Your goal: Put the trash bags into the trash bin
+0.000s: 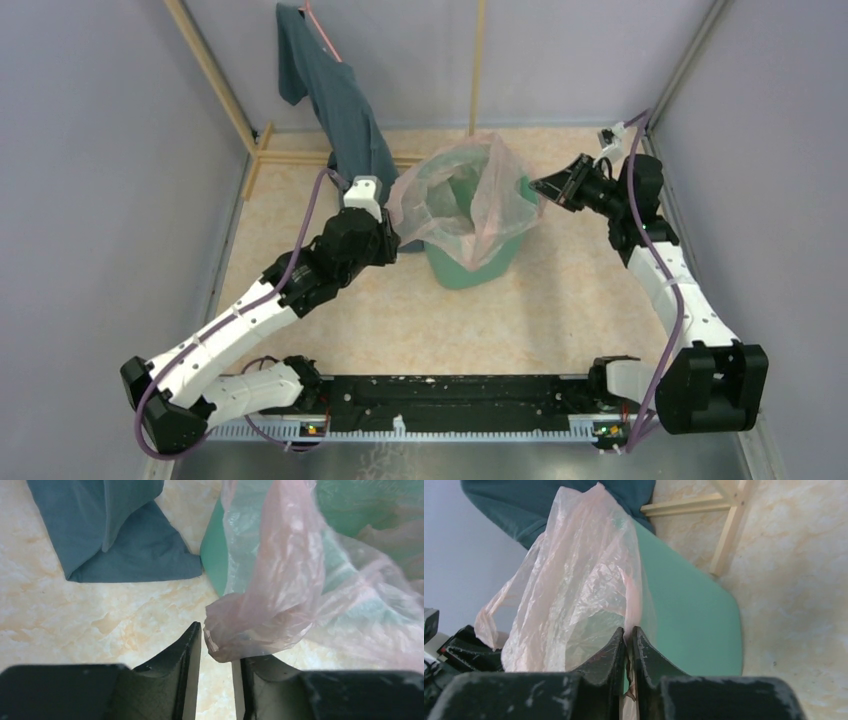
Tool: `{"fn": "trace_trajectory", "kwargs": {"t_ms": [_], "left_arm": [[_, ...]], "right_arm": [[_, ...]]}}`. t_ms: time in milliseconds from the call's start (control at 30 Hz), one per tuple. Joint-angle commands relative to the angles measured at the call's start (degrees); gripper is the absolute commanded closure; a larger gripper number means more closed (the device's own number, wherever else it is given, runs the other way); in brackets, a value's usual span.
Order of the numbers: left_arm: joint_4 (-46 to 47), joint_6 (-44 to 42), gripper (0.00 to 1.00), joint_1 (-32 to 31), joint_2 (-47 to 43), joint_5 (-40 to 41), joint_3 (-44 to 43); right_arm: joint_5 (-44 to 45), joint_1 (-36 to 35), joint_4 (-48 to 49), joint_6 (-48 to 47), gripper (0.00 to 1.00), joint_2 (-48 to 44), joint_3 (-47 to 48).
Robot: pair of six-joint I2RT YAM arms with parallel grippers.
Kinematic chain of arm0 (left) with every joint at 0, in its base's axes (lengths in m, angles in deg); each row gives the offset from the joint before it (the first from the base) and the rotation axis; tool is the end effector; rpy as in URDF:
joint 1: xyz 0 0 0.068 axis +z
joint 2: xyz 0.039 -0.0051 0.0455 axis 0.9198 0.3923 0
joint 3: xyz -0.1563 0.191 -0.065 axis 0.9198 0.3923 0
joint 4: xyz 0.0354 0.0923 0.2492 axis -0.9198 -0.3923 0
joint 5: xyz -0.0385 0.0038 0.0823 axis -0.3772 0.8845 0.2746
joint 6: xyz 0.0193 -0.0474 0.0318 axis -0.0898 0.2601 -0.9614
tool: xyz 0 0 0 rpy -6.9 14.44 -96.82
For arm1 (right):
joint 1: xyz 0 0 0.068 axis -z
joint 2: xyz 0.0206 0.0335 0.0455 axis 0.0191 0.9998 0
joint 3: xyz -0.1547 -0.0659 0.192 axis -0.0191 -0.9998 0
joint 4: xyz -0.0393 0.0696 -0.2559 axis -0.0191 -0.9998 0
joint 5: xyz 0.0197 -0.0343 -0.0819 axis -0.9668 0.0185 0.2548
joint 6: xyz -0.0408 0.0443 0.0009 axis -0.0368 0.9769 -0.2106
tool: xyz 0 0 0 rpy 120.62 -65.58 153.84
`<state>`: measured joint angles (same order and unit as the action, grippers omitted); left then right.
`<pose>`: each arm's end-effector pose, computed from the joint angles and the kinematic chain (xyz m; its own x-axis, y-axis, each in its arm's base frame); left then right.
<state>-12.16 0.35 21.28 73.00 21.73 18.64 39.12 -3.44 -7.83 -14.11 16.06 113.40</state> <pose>0.1792 -0.1608 0.3276 -0.5250 -0.1171 -0.8430 0.2277 0.9351 -0.2717 0.2885 0.0394 0.3042 -0.6030 0.4742 -0.6415 -0.3192 0.5935 0.7388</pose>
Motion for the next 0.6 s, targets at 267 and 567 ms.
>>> {"fn": "trace_trajectory", "kwargs": {"t_ms": [267,567], "left_arm": [[1.82,3.47,0.76,0.27,-3.13,-0.82,4.31],[2.9,4.37,0.77,0.23,-3.31,-4.44,4.7]], "right_arm": [[7.54,0.36,-10.23,-7.69,0.75,-3.69,2.36],[6.64,0.44,-11.18,-6.85,0.55,-6.47,3.95]]}}
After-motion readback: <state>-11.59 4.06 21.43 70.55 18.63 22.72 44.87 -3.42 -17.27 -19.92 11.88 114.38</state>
